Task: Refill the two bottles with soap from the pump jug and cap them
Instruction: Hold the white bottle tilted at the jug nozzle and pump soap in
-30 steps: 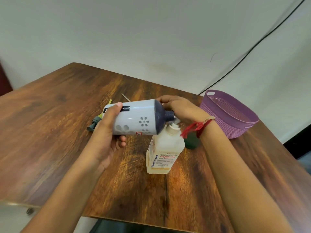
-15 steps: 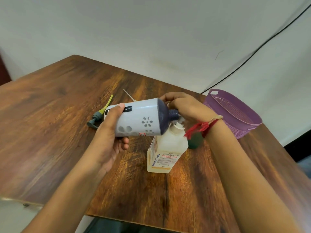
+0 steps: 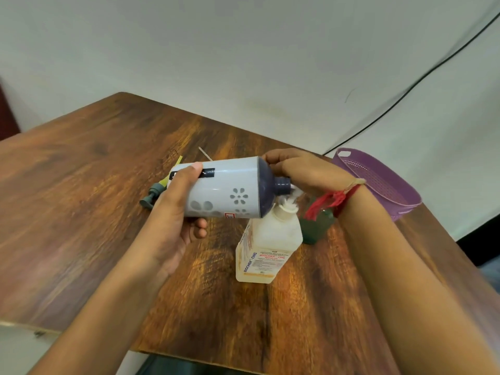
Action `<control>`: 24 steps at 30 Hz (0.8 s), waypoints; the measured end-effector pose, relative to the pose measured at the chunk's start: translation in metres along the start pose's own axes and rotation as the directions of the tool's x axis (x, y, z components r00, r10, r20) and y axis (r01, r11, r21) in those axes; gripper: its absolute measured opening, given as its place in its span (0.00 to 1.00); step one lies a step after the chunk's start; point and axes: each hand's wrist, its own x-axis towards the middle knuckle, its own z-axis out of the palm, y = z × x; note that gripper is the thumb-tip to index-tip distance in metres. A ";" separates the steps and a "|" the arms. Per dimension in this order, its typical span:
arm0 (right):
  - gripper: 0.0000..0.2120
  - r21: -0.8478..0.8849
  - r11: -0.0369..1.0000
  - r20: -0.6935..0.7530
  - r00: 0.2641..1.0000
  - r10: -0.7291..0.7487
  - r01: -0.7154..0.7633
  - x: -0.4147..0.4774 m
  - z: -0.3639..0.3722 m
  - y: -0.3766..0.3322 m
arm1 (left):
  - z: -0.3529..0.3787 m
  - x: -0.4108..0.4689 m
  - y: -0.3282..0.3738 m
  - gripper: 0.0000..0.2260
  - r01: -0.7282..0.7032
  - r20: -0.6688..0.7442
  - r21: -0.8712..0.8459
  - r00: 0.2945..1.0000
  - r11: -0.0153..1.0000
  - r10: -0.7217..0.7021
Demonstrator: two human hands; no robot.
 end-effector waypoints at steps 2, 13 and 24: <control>0.17 0.084 0.996 -0.020 1.000 0.003 -0.002 -0.002 0.004 0.003 | -0.001 0.000 -0.001 0.16 0.002 -0.007 -0.003 1.000 1.000 -0.002; 0.13 0.125 0.992 -0.087 0.995 0.039 -0.028 -0.003 -0.002 0.001 | 0.004 0.001 -0.005 0.18 0.005 0.023 -0.022 1.000 1.000 -0.004; 0.12 0.105 0.993 -0.038 0.997 0.060 -0.056 -0.004 0.000 0.000 | 0.003 0.000 -0.005 0.19 0.018 0.019 -0.014 1.000 1.000 -0.017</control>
